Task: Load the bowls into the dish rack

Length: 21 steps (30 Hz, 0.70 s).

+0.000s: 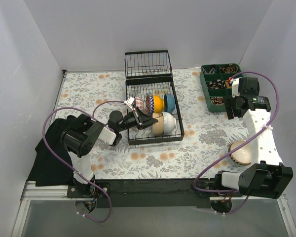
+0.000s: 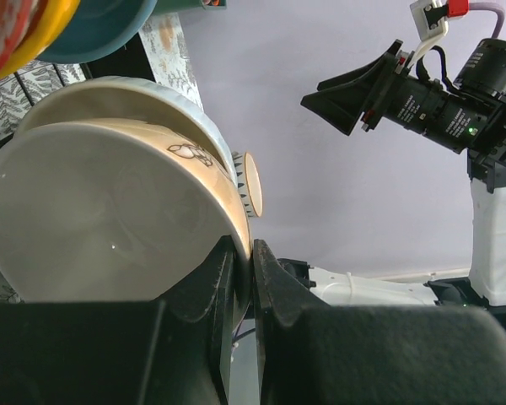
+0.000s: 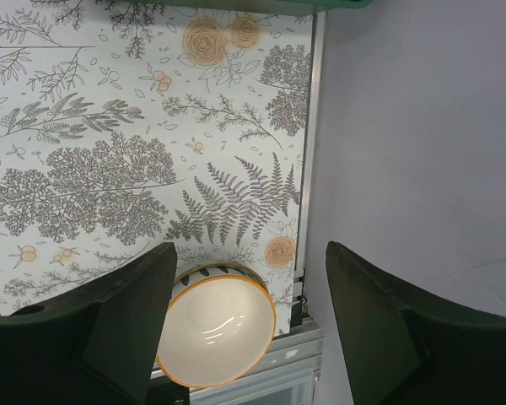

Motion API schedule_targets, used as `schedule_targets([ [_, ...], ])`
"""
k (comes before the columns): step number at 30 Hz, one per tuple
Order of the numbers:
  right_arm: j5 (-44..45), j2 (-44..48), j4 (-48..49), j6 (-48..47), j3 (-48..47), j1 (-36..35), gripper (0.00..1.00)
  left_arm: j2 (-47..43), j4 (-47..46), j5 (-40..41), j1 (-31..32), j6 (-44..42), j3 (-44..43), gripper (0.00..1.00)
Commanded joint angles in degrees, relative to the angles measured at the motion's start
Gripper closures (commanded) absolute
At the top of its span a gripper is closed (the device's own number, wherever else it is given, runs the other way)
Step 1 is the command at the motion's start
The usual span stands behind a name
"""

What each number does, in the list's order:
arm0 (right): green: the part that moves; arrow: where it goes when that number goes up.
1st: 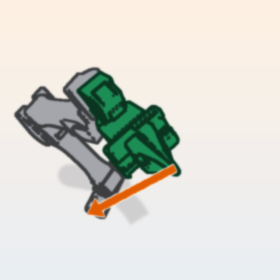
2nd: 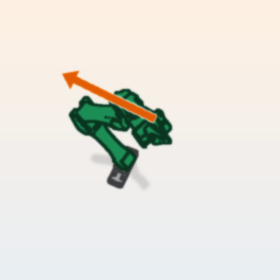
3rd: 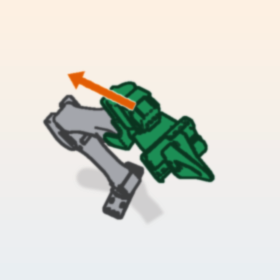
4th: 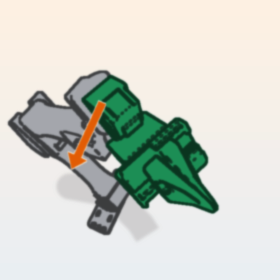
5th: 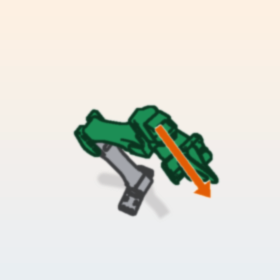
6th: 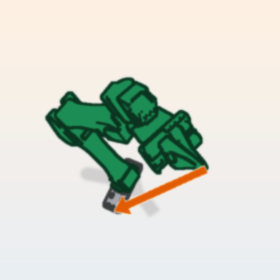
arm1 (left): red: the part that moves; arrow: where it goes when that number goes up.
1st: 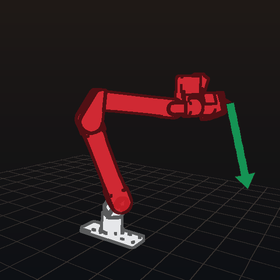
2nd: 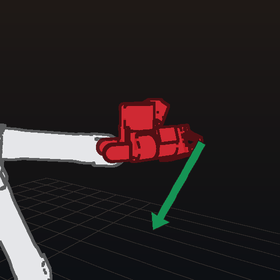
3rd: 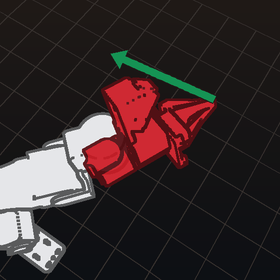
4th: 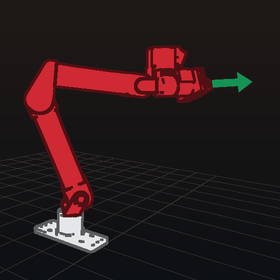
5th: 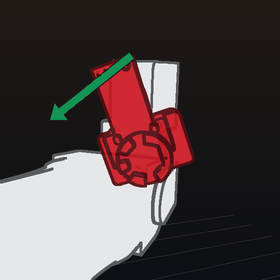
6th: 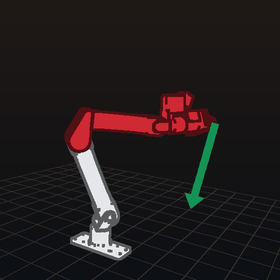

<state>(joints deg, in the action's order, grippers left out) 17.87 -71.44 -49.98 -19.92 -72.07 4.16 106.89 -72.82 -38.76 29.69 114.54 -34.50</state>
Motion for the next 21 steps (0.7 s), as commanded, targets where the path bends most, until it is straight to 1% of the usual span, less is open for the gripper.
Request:
schedule_targets([
  [1,-0.82,0.07,0.67,-0.2,-0.52,0.23,0.21,-4.23,3.29,0.0,-1.12,11.5,1.01,1.0],
  [4,-1.08,0.16,0.93,-0.12,-0.09,0.23,0.21,-6.16,8.46,1.23,-2.0,8.16,1.89,1.0],
  [7,-1.69,0.07,1.28,0.15,0.44,0.23,0.21,-7.39,12.34,1.5,-2.27,4.38,1.89,0.95],
  [8,-1.96,-0.01,1.28,0.23,0.44,0.23,0.21,-7.66,13.3,1.58,-2.18,3.5,1.63,0.88],
  [10,-2.13,-0.19,1.64,0.41,0.36,0.32,0.21,-8.8,17.43,2.11,-2.27,0.34,0.93,0.8],
  [11,-2.31,-0.28,1.72,0.41,0.27,0.32,0.21,-10.37,19.01,2.55,-2.27,-0.97,0.67,0.74],
  [12,-2.4,-0.28,1.72,0.41,0.01,0.32,0.21,-11.26,23.73,2.81,-2.36,-3.94,0.14,0.6],
  [13,-2.4,-0.28,1.72,0.41,-0.17,0.32,0.21,-12.22,26.64,3.08,-2.45,-6.06,-0.39,0.52],
  [14,-2.4,-0.28,1.72,0.41,-0.26,0.32,0.21,-14.41,29.46,3.25,-2.45,-8.17,-1.61,0.48],
  [15,-2.4,-0.19,1.72,0.24,-0.35,0.23,0.21,-15.39,34.18,3.26,-2.62,-12.02,-2.14,0.43],
  [17,-2.23,0.33,1.46,-0.38,-0.26,0.32,0.21,-18.63,38.08,3.78,-2.88,-14.77,-2.85,0.38],
  [18,-2.14,0.86,1.29,-0.9,-0.17,0.32,0.21,-19.78,41.84,4.04,-2.97,-16.09,-3.03,0.34],
  [20,-0.91,1.3,-1.16,-3.27,-0.52,0.32,0.2,-21.54,45.99,4.13,-3.59,-20.48,-4.77,0.32],
  [21,-0.56,1.13,-2.57,-4.06,-0.87,0.23,0.2,-23.55,52.27,4.92,-3.85,-22.24,-5.83,0.31],
])
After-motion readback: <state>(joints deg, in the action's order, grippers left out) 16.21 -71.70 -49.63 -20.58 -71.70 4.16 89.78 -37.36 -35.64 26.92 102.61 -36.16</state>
